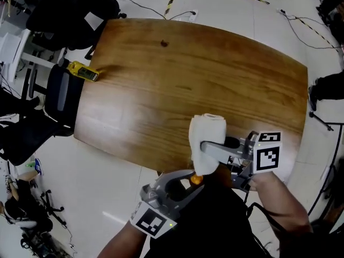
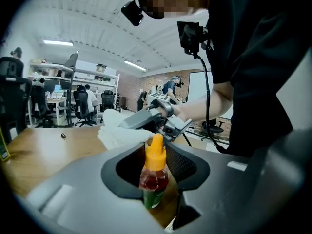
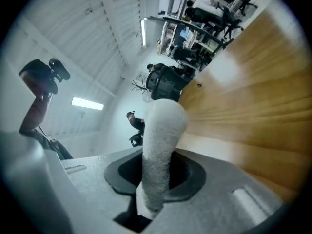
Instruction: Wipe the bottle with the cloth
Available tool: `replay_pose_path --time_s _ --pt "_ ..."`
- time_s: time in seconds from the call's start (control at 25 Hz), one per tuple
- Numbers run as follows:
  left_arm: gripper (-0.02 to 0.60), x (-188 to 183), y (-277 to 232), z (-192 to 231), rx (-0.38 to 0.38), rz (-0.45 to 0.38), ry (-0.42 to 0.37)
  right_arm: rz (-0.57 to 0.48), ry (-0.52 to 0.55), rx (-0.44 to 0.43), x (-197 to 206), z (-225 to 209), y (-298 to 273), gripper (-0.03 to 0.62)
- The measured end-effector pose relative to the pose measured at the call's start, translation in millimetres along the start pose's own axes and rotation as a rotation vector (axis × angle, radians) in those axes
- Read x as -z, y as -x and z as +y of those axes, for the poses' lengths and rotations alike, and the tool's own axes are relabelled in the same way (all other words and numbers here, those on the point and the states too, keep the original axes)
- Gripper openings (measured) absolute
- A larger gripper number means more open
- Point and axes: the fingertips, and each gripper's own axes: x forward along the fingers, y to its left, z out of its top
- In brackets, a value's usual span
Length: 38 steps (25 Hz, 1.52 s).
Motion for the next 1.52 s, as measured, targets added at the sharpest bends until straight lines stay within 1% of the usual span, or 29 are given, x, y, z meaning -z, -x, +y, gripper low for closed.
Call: replay_pose_path --time_s 0.16,0.28,0.44,0.56,0.64,0.72,0.84,0.96,1.12,1.32,1.44,1.52 --pt "0.144 1 -1 0 0.003 0.0 -0.017 0.155 0.067 -0.008 21 2 -25 0.074" --pt "0.144 1 0 -1 0.004 -0.015 -0.006 0.243 0.124 -0.006 35 3 -33 0.074" --pt "0.147 5 2 1 0.017 -0.028 0.004 0.353 0.225 0.031 52 -11 -43 0.074" --pt "0.149 7 2 2 0.032 -0.029 0.006 0.425 0.233 0.036 61 -28 -48 0.074" --pt "0.149 7 2 1 0.042 -0.029 0.007 0.468 0.218 0.014 66 -34 -51 0.074" --pt "0.15 7 2 1 0.048 -0.029 0.006 0.521 0.229 0.003 72 -43 -54 0.074" --pt "0.152 8 2 1 0.054 -0.035 0.006 0.613 0.269 0.053 83 -66 -58 0.074" --pt "0.152 8 2 0 0.062 -0.036 0.0 0.669 0.325 0.118 91 -82 -59 0.074" --pt "0.152 9 3 -2 0.075 -0.028 -0.019 0.695 0.449 0.198 93 -91 -58 0.074" --pt "0.152 12 5 -2 0.112 -0.025 -0.044 0.658 0.528 0.238 93 -95 -58 0.074" --pt "0.152 11 3 -3 0.118 -0.033 -0.049 0.602 0.519 0.255 89 -94 -54 0.074" --pt "0.152 9 3 -3 0.12 -0.043 -0.042 0.525 0.465 0.257 79 -90 -47 0.074"
